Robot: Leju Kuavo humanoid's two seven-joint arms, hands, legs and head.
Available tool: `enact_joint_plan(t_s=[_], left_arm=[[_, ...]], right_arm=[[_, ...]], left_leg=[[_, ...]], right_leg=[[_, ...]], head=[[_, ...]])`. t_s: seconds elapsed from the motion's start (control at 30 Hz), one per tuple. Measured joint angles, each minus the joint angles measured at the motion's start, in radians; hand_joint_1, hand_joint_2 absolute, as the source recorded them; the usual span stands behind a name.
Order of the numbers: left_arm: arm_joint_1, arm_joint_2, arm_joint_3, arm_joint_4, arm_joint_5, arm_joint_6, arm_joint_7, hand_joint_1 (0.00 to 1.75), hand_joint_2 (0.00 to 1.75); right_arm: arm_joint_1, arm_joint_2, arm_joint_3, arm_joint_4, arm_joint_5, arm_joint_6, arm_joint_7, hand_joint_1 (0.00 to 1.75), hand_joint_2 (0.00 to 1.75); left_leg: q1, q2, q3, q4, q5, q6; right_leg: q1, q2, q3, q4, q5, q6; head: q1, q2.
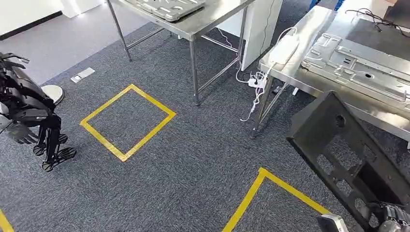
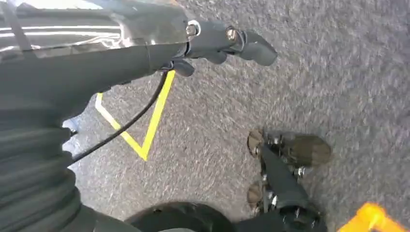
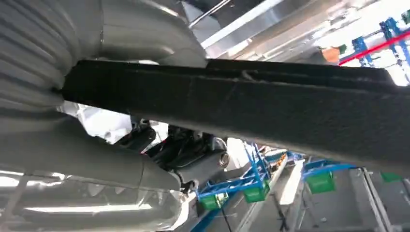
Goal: Take the parts from the cabinet and place them on the table.
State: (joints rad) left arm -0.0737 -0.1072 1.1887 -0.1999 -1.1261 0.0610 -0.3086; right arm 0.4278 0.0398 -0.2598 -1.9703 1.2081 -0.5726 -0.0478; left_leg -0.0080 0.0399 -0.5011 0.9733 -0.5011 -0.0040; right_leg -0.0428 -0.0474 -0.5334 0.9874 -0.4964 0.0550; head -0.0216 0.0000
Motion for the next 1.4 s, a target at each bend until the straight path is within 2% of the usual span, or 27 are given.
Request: enact_joint_plan(t_s=[0.03, 0.1, 0.13, 0.17, 0.27, 0.3, 0.37, 0.43, 0.47, 0.5, 0.57, 0.63, 0.67, 0.7, 0.77, 0.83, 0.87, 0.93, 0.97, 1.0, 1.03, 1.13, 1.2, 1.23, 1.3, 1.33, 1.4], left_arm=[[-0.002, -0.001, 0.000, 0.000, -0.002, 0.000, -0.002, 0.00, 1.75], [-0.003, -0.003, 0.000, 0.001, -0.002, 0.000, -0.002, 0.00, 1.75], [-0.004, -0.003, 0.000, 0.001, -0.002, 0.000, -0.002, 0.00, 1.75], [-0.004, -0.005, 0.000, 0.002, -0.003, -0.003, -0.002, 0.00, 1.75], [-0.005, -0.005, 0.000, 0.002, -0.003, -0.005, 0.008, 0.00, 1.75], [-0.005, -0.006, 0.000, 0.002, -0.003, -0.007, 0.010, 0.00, 1.75], [-0.005, -0.008, 0.000, 0.002, -0.004, -0.008, 0.013, 0.00, 1.75], [-0.005, -0.008, 0.000, 0.002, -0.003, -0.008, 0.016, 0.00, 1.75], [-0.005, -0.005, 0.000, 0.001, -0.003, -0.008, 0.018, 0.00, 1.75], [-0.002, -0.003, 0.000, 0.002, -0.003, -0.009, 0.019, 0.00, 1.75], [-0.002, -0.001, 0.000, 0.001, -0.002, -0.008, 0.020, 0.00, 1.75], [-0.003, -0.003, 0.001, 0.001, -0.002, -0.008, 0.018, 0.00, 1.75], [-0.005, -0.006, 0.002, 0.001, -0.001, -0.009, 0.016, 0.00, 1.75], [-0.004, -0.009, 0.002, 0.001, 0.002, -0.009, 0.011, 0.00, 1.75], [-0.003, -0.014, 0.002, 0.002, 0.003, -0.012, 0.008, 0.00, 1.75], [-0.003, -0.018, 0.002, 0.002, 0.003, -0.014, 0.006, 0.00, 1.75], [-0.003, -0.021, 0.002, 0.002, 0.003, -0.016, 0.005, 0.00, 1.75], [-0.005, -0.025, 0.002, 0.002, 0.003, -0.018, 0.005, 0.00, 1.75], [-0.006, -0.026, 0.002, 0.002, 0.003, -0.018, 0.005, 0.00, 1.75], [-0.006, -0.020, 0.002, 0.000, 0.003, -0.018, 0.005, 0.00, 1.75], [-0.007, -0.021, 0.002, 0.001, 0.001, -0.018, 0.005, 0.00, 1.75], [-0.012, -0.023, 0.002, 0.001, 0.002, -0.018, 0.007, 0.00, 1.75], [-0.013, -0.028, 0.002, 0.002, 0.001, -0.018, 0.010, 0.00, 1.75], [-0.012, -0.029, 0.002, 0.002, 0.000, -0.016, 0.010, 0.00, 1.75], [-0.010, -0.033, 0.002, 0.002, 0.000, -0.012, 0.012, 0.00, 1.75], [-0.010, -0.035, 0.002, 0.002, 0.000, -0.010, 0.011, 0.00, 1.75], [-0.010, -0.039, 0.003, 0.002, 0.001, -0.009, 0.009, 0.00, 1.75]], right_arm=[[0.005, -0.014, 0.007, 0.001, 0.008, 0.003, 0.010, 1.34, 1.75], [0.009, -0.035, 0.016, 0.001, 0.027, 0.007, 0.032, 1.34, 1.75], [0.009, -0.048, 0.022, 0.001, 0.047, 0.010, 0.049, 1.34, 1.75], [0.014, -0.065, 0.029, 0.000, 0.071, 0.013, 0.068, 1.34, 1.75], [0.023, -0.137, 0.047, -0.013, 0.143, 0.046, 0.111, 1.34, 1.75], [0.028, -0.160, 0.050, -0.019, 0.149, 0.054, 0.119, 1.34, 1.75], [0.031, -0.192, 0.054, -0.028, 0.154, 0.062, 0.128, 1.34, 1.75], [0.035, -0.225, 0.058, -0.040, 0.167, 0.067, 0.136, 1.34, 1.75], [0.040, -0.245, 0.059, -0.048, 0.172, 0.071, 0.144, 1.34, 1.75], [0.039, -0.266, 0.060, -0.055, 0.171, 0.075, 0.150, 1.34, 1.75], [0.053, -0.318, 0.059, -0.074, 0.151, 0.098, 0.158, 1.34, 1.75], [0.072, -0.379, 0.043, -0.110, 0.116, 0.124, 0.155, 1.34, 1.75], [0.073, -0.408, 0.031, -0.124, 0.098, 0.139, 0.149, 1.34, 1.75], [0.068, -0.446, 0.010, -0.140, 0.070, 0.167, 0.139, 1.34, 1.75], [0.064, -0.500, -0.028, -0.160, 0.013, 0.215, 0.115, 1.34, 1.75], [0.064, -0.542, -0.062, -0.171, -0.014, 0.242, 0.098, 1.34, 1.75], [0.062, -0.559, -0.076, -0.177, -0.021, 0.253, 0.092, 1.34, 1.75], [0.056, -0.593, -0.106, -0.188, -0.030, 0.262, 0.080, 1.34, 1.75], [0.050, -0.606, -0.122, -0.193, -0.034, 0.262, 0.076, 1.34, 1.75], [0.039, -0.612, -0.136, -0.195, -0.035, 0.263, 0.071, 1.34, 1.75], [0.038, -0.622, -0.147, -0.200, -0.037, 0.265, 0.070, 1.34, 1.75], [0.035, -0.630, -0.168, -0.205, -0.020, 0.247, 0.060, 1.34, 1.75], [0.027, -0.623, -0.178, -0.216, 0.042, 0.176, 0.045, 1.34, 1.75], [0.021, -0.614, -0.178, -0.227, 0.083, 0.120, 0.038, 1.34, 1.75], [0.021, -0.588, -0.177, -0.247, 0.140, 0.028, 0.029, 1.34, 1.75], [0.024, -0.574, -0.175, -0.257, 0.156, -0.006, 0.028, 1.34, 1.75], [0.029, -0.553, -0.172, -0.279, 0.175, -0.053, 0.031, 1.34, 1.75]], left_leg=[[-0.006, 0.007, 0.004, -0.001, -0.001, -0.002], [-0.001, 0.019, 0.006, 0.001, -0.004, -0.004], [0.004, 0.016, 0.007, 0.009, -0.010, -0.010], [0.007, -0.008, -0.003, 0.037, -0.035, -0.014], [0.010, -0.031, -0.117, 0.285, -0.157, -0.017], [0.010, -0.032, -0.149, 0.346, -0.170, -0.016], [0.008, -0.035, -0.144, 0.310, -0.122, -0.010], [0.000, -0.065, -0.069, 0.123, -0.018, 0.014], [-0.011, -0.135, -0.036, 0.036, 0.020, 0.039], [-0.019, -0.168, -0.027, 0.014, 0.017, 0.052], [-0.029, -0.135, -0.027, 0.014, 0.017, 0.057], [-0.023, -0.106, -0.015, -0.017, 0.031, 0.060], [-0.016, -0.084, -0.009, -0.034, 0.041, 0.048], [-0.015, -0.071, -0.008, -0.037, 0.039, 0.051], [-0.015, -0.041, -0.008, -0.038, 0.038, 0.050], [-0.015, -0.011, -0.008, -0.038, 0.035, 0.049], [-0.012, 0.003, -0.006, -0.036, 0.031, 0.046], [-0.004, 0.026, -0.005, -0.023, 0.020, 0.032], [-0.005, 0.036, -0.004, -0.011, 0.011, 0.022], [-0.013, 0.043, -0.005, -0.002, -0.001, 0.013], [-0.014, 0.049, -0.003, 0.005, -0.007, 0.014], [-0.010, 0.070, 0.002, 0.012, -0.015, 0.008], [0.000, -0.009, -0.016, 0.071, -0.064, -0.003], [0.003, -0.026, -0.051, 0.153, -0.112, -0.006], [0.004, -0.031, -0.125, 0.315, -0.176, -0.006], [0.003, -0.032, -0.145, 0.351, -0.178, -0.005], [-0.004, -0.038, -0.121, 0.280, -0.114, 0.007]], right_leg=[[0.002, 0.009, -0.001, 0.006, -0.004, -0.013], [0.005, 0.024, -0.007, 0.013, -0.006, -0.025], [0.001, 0.032, -0.005, 0.012, -0.004, -0.032], [0.001, 0.038, -0.004, 0.012, -0.004, -0.034], [0.001, 0.065, -0.007, 0.012, -0.003, -0.036], [0.001, 0.074, -0.007, 0.012, -0.003, -0.037], [0.003, 0.096, -0.004, 0.012, -0.004, -0.037], [0.009, 0.122, -0.001, 0.010, -0.004, -0.037], [-0.006, 0.130, -0.002, 0.007, -0.003, -0.037], [0.000, 0.143, -0.004, 0.007, -0.003, -0.032], [-0.011, 0.168, -0.012, 0.004, 0.001, -0.023], [-0.003, 0.187, -0.011, -0.013, 0.012, -0.007], [0.000, 0.133, -0.022, 0.006, 0.000, -0.012], [0.006, 0.088, -0.048, 0.049, -0.036, -0.011], [0.010, 0.068, -0.124, 0.199, -0.114, -0.006], [0.011, 0.065, -0.173, 0.295, -0.130, -0.001], [0.009, 0.061, -0.158, 0.267, -0.101, 0.003], [0.003, 0.036, -0.070, 0.101, -0.015, 0.018], [-0.002, -0.002, -0.021, 0.015, 0.017, 0.029], [-0.002, -0.023, -0.016, 0.001, 0.010, 0.026], [-0.007, -0.004, -0.018, 0.002, 0.015, 0.009], [-0.007, 0.023, -0.027, 0.020, 0.007, -0.006], [-0.008, 0.037, -0.027, 0.019, 0.008, -0.013], [-0.008, 0.048, -0.028, 0.019, 0.008, -0.014], [-0.007, 0.066, -0.028, 0.019, 0.008, -0.014], [-0.005, 0.077, -0.028, 0.020, 0.008, -0.014], [-0.001, 0.103, -0.027, 0.019, 0.008, -0.014]], head=[[-0.020, 0.000], [-0.027, 0.000], [-0.028, 0.000], [-0.032, 0.000], [-0.045, 0.000], [-0.048, 0.000], [-0.050, 0.000], [-0.055, 0.000], [-0.056, 0.000], [-0.043, 0.000], [-0.063, 0.000], [-0.062, 0.000], [-0.060, 0.000], [-0.049, 0.000], [-0.030, 0.000], [-0.023, 0.000], [-0.022, 0.000], [-0.021, 0.000], [-0.018, 0.000], [-0.005, 0.000], [-0.012, 0.000], [-0.030, 0.000], [-0.033, 0.000], [-0.040, 0.000], [-0.047, 0.000], [-0.048, 0.000], [-0.052, 0.000]])
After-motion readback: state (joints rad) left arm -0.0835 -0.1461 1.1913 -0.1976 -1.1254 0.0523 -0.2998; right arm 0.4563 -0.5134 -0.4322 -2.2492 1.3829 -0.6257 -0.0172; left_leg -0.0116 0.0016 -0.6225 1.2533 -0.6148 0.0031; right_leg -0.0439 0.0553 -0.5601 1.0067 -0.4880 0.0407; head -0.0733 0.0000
